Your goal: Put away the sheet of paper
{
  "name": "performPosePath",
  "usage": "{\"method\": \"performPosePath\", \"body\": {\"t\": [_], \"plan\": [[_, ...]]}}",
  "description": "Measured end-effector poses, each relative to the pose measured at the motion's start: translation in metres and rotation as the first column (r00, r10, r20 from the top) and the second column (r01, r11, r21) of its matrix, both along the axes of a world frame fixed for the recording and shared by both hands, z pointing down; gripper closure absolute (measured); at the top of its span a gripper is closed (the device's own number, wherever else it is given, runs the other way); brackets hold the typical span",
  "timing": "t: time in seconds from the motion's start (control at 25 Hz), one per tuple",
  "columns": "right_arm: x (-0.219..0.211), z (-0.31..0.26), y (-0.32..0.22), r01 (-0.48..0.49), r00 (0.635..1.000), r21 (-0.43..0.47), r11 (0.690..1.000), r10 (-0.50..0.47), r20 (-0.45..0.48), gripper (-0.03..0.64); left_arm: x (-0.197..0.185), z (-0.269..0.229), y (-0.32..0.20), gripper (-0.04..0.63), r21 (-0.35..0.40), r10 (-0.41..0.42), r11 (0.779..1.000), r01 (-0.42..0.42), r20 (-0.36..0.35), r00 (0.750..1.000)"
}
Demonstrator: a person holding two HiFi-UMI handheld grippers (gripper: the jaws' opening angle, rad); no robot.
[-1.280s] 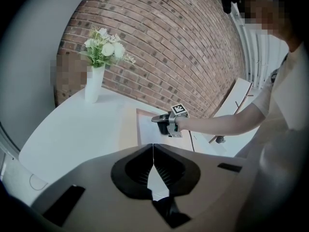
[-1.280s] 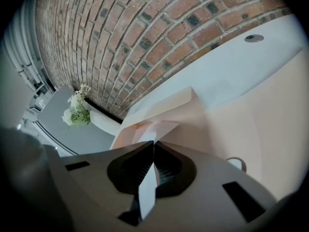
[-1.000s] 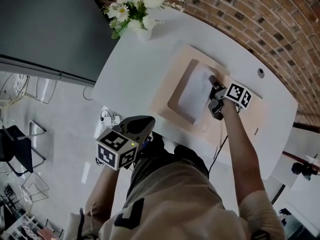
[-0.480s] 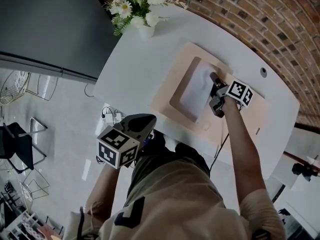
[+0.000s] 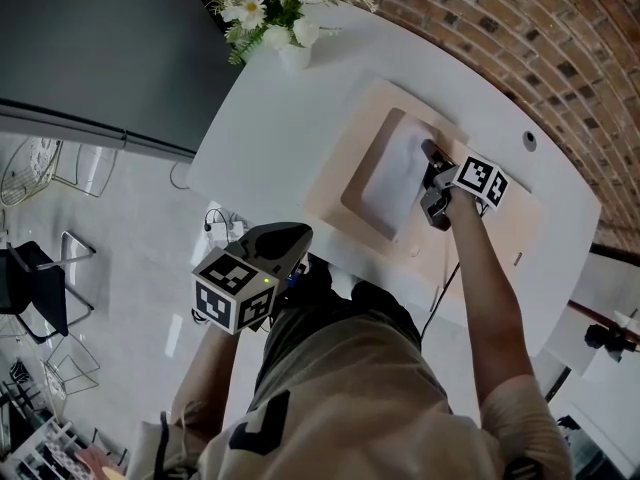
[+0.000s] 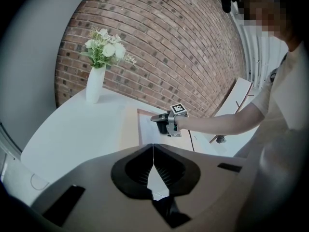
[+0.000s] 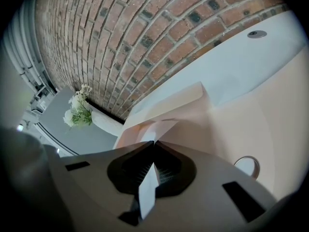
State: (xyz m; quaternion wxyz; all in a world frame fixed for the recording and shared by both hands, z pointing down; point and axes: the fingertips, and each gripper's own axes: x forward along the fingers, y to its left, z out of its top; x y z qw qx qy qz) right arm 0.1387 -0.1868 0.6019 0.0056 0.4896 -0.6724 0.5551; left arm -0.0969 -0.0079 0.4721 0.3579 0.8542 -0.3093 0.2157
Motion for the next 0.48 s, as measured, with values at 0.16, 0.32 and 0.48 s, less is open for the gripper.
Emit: {"method": "performPosePath", "body": {"t": [0.16, 0.32, 0.48], "plan": [[-0.0005, 0.0004, -0.0007, -0.005, 1.0, -0.004, 1.0, 0.005, -0.006, 0.594, -0.0009, -0.0018, -0.0011, 0.578, 0.006, -0.004, 1.0, 0.004, -0.002, 1.0], [-0.0002, 0.0006, -0.0006, -0.009, 1.0, -0.007, 1.0, 0.009, -0.017, 0.594, -0.0035, -0.0026, -0.0003, 0.578, 0.01, -0.01, 1.0, 0.01, -0.001, 1.0], [0.0, 0.0007, -0.001, -0.016, 0.999, -0.008, 1.0, 0.015, -0.038, 0.594, -0.0069, -0.0022, 0.0022, 0.578, 0.01, -0.013, 1.0, 0.013, 0.001, 1.0]]}}
